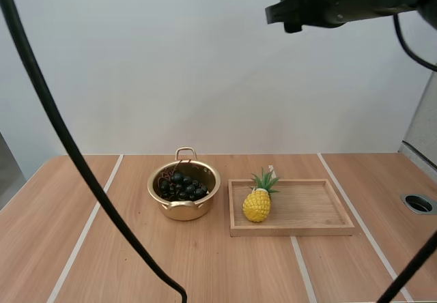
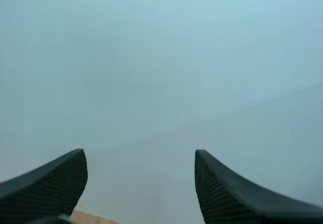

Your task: Open the pot, put the grape inside, and close it

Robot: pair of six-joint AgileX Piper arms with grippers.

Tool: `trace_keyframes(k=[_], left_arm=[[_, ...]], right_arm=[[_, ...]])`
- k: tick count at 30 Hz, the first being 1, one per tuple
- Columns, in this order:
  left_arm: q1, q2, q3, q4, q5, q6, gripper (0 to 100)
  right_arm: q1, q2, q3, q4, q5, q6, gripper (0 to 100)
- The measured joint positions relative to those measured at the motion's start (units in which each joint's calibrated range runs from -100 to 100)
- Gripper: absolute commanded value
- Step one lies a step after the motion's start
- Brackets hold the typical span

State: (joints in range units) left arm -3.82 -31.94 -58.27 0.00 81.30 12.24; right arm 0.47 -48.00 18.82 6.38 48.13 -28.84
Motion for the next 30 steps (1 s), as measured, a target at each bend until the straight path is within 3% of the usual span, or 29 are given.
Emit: trace_keyframes(k=[7, 8, 10, 11, 12, 18, 21, 25, 30], left_arm=[[0.00, 0.1, 0.0, 0.0, 0.0, -0.7, 0], [0.00, 0.1, 0.0, 0.0, 0.0, -0.7, 0], [0.00, 0.1, 0.0, 0.0, 0.0, -0.7, 0], [0.00, 0.1, 0.0, 0.0, 0.0, -0.7, 0], [0.00, 0.1, 0.0, 0.0, 0.0, -0.7, 0], [0.00, 0.9, 0.0, 0.0, 1.7, -0.8, 0], [0.00, 2.9, -0.2, 0.0, 9.0, -0.9, 0], [0.00, 8.2, -0.2, 0.0, 17.5, -1.1, 0], [0.00, 16.0, 4.0, 0.5, 18.2, -1.1, 0]], right_arm=[[-2.0, -5.5, 0.0, -1.2, -0.1, 0.5, 100], [-2.0, -5.8, 0.0, -1.2, -0.5, 0.8, 96], [-2.0, -6.4, 0.0, -1.2, -1.7, 1.7, 45], [-2.0, -6.5, 0.0, -1.2, -2.4, 2.4, 11], [-2.0, -6.5, 0.0, -1.2, -2.8, 2.9, 0], [-2.0, -6.6, 0.0, -1.2, -4.8, 4.1, 0], [-2.0, -6.6, 0.0, -1.2, -5.4, 4.2, 0], [-2.0, -6.6, 0.0, -2.3, -5.6, 4.2, 0], [-2.0, -6.6, 0.0, -4.7, -5.6, 4.2, 0]])
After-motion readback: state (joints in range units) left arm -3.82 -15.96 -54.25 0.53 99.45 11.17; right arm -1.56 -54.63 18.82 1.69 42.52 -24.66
